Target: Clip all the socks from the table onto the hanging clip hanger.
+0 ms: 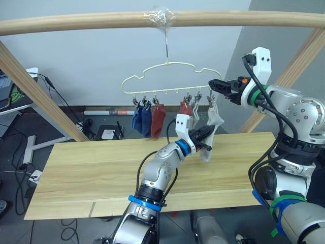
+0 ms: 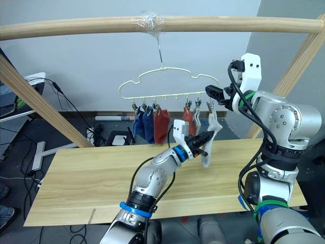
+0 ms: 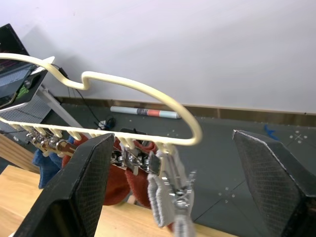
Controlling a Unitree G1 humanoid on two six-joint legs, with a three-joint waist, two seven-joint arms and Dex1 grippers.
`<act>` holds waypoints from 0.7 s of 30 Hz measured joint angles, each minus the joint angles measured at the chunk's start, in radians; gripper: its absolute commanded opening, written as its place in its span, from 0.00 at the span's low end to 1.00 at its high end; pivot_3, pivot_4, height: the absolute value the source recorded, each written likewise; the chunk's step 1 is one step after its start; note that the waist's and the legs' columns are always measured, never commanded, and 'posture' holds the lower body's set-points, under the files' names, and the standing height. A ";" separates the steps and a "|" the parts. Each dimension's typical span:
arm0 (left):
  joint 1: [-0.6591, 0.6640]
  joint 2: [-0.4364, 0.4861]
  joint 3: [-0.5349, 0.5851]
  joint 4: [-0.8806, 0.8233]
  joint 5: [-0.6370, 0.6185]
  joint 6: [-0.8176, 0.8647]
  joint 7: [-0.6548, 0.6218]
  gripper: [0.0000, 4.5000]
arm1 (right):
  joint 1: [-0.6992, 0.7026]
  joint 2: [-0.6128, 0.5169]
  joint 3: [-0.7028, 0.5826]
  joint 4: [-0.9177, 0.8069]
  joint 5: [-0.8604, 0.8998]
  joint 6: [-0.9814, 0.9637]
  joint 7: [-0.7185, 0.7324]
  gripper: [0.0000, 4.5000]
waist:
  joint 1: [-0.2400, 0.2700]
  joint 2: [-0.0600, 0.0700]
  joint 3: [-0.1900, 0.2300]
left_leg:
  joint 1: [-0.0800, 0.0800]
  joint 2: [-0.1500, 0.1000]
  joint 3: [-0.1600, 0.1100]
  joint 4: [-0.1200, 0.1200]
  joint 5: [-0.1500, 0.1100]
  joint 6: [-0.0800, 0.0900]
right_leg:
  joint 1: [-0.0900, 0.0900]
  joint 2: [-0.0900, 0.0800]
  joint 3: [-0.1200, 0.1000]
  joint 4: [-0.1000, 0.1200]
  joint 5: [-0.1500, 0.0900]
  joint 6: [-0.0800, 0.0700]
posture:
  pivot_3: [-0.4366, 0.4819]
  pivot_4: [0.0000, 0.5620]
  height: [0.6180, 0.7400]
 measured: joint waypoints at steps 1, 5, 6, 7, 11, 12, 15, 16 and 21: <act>0.000 0.000 0.002 0.012 0.000 0.000 -0.003 0.37 | 0.000 0.000 0.002 -0.005 0.001 -0.002 0.000 0.89 | -0.001 0.000 0.000 | 0.000 0.000 0.000 0.000 0.000 0.000 | 0.000 0.000 0.000 0.000 0.000 0.000 | 0.37 0.33 1.00; -0.001 0.000 0.006 0.021 0.000 0.009 -0.008 0.63 | 0.003 -0.004 0.018 -0.014 0.002 -0.026 0.000 0.89 | -0.001 0.000 0.000 | 0.000 0.000 0.000 0.000 0.000 0.000 | 0.000 0.000 0.000 0.000 0.000 0.000 | 0.37 0.33 1.00; -0.001 0.000 0.006 0.022 0.000 0.013 -0.008 0.70 | 0.005 -0.005 0.020 -0.016 0.002 -0.031 0.000 0.89 | -0.001 0.000 0.000 | 0.000 0.000 0.000 0.000 0.000 0.000 | 0.000 0.000 0.000 0.000 0.000 0.000 | 0.37 0.33 1.00; -0.001 0.000 0.006 0.022 0.000 0.016 -0.009 0.76 | 0.009 -0.009 0.025 -0.017 0.002 -0.036 0.000 0.89 | -0.001 0.000 0.000 | 0.000 0.000 0.000 0.000 0.000 0.000 | 0.000 0.000 0.000 0.000 0.000 0.000 | 0.37 0.33 1.00; 0.008 0.005 0.007 0.021 0.000 0.047 -0.017 0.99 | 0.025 -0.015 0.037 -0.027 0.002 -0.069 0.001 0.89 | -0.001 0.000 0.000 | 0.000 0.000 0.000 0.000 0.000 0.000 | 0.000 0.000 0.000 0.000 0.000 0.000 | 0.38 0.32 1.00; 0.012 0.009 0.007 0.019 0.001 0.054 -0.021 0.99 | 0.026 -0.016 0.039 -0.029 0.002 -0.072 0.002 0.89 | -0.002 0.000 0.000 | 0.000 0.000 0.000 0.000 0.000 0.000 | -0.001 0.000 0.000 0.000 0.000 0.000 | 0.38 0.32 1.00; 0.049 0.044 0.005 -0.028 0.001 0.079 -0.029 0.99 | 0.033 -0.017 0.049 -0.048 0.013 -0.089 0.008 0.89 | -0.003 0.000 0.000 | 0.000 0.000 0.000 0.000 0.000 0.000 | -0.001 0.000 0.000 0.001 0.000 0.001 | 0.43 0.32 1.00; 0.091 0.088 0.004 -0.093 0.000 0.100 -0.031 0.99 | 0.049 -0.019 0.054 -0.073 0.028 -0.095 0.021 0.89 | -0.004 0.000 0.000 | 0.000 0.000 0.000 -0.001 0.000 0.000 | -0.001 0.000 0.000 0.001 0.000 0.001 | 0.43 0.32 1.00; 0.306 0.391 0.055 -0.342 -0.009 0.178 -0.093 0.99 | 0.247 -0.113 0.114 -0.232 0.075 -0.151 0.115 0.89 | 0.002 -0.001 0.000 | 0.001 0.001 -0.001 -0.005 0.000 0.000 | -0.002 0.001 0.000 0.002 -0.001 0.000 | 0.49 0.32 1.00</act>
